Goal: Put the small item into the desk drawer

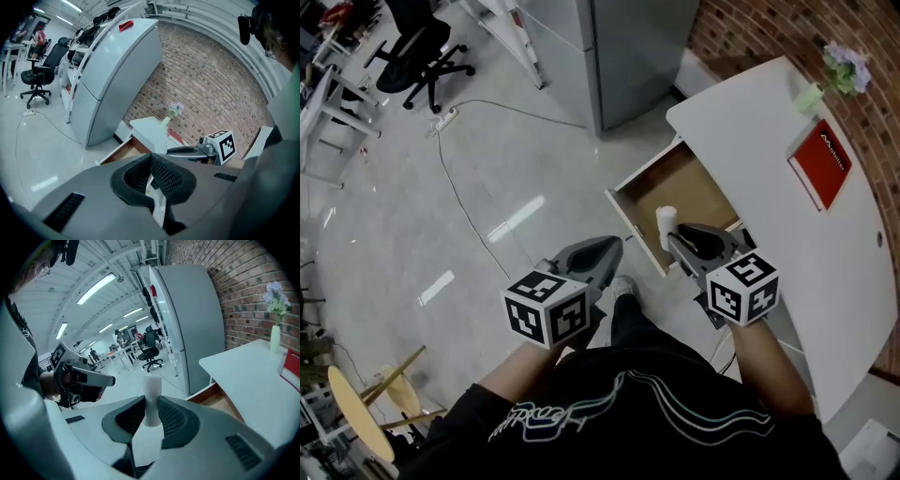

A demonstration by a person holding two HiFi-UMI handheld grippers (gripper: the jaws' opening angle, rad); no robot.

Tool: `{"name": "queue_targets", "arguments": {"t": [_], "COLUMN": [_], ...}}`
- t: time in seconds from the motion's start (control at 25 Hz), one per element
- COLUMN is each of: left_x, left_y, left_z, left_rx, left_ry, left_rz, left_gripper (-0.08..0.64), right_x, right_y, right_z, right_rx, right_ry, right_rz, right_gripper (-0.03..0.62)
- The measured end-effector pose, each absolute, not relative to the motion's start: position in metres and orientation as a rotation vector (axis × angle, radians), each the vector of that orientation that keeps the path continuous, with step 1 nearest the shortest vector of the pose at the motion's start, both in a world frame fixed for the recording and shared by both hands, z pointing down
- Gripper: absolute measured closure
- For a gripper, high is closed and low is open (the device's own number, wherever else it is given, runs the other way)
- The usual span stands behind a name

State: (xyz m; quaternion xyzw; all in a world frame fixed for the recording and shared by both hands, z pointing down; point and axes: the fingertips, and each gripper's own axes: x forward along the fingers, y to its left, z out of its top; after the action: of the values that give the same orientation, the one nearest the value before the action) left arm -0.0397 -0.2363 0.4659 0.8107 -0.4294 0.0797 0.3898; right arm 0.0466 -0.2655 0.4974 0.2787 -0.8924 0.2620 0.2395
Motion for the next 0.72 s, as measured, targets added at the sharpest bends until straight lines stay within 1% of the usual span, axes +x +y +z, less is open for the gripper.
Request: {"name": "queue_targets", "arguments": {"t": [0.36, 0.72], "left_x": [-0.046, -0.065], "left_y": [-0.289, -0.312], "left_z": [0.517, 0.586], "left_rx": [1.971, 1.867], "left_ry": [-1.096, -1.125], "left_rz": [0.232, 0.269], "left_gripper": [0.540, 0.539], "right_x": [0.036, 0.029], "right_y": [-0.329, -0.365], "right_z": [0.576, 0.681], "right_rx": [0.693, 0.652], "right_ry": [-2.320, -2.184], "right_rz": [0.765, 0.774], "right_gripper": [0.491, 0.491]}}
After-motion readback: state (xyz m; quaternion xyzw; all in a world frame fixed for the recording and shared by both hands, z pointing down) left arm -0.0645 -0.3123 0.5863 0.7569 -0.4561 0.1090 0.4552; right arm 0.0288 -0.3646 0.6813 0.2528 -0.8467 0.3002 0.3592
